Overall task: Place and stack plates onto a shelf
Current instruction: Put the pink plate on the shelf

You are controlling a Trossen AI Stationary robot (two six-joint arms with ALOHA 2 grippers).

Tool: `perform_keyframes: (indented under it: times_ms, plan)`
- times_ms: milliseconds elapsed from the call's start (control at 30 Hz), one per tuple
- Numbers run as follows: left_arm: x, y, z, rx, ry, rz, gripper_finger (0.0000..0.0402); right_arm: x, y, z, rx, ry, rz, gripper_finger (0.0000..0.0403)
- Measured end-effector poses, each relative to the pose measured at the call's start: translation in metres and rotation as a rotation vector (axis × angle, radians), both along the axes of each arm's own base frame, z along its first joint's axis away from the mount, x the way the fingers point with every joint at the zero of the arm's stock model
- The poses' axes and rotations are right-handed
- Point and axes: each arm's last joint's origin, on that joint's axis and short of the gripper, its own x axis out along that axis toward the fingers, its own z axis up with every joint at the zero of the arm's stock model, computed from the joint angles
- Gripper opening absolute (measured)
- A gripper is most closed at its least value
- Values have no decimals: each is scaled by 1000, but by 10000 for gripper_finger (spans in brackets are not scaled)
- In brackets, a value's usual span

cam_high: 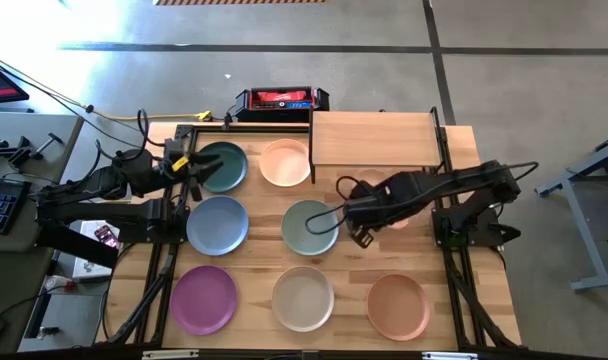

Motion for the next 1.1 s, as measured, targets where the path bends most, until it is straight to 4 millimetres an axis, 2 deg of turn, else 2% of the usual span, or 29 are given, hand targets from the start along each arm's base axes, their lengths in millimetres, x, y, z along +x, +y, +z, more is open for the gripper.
perform_keyframes:
  times_ms: [433,933,1100]
  plan:
    - [0,1,0,4,0,29,117,6,-43,5,-137,49,168,0]
    - [-2,3,0,15,1,106,117,1,-114,6,-289,164,170,0]
    - [-2,3,0,17,1,123,117,-2,-129,-6,-282,240,189,0]
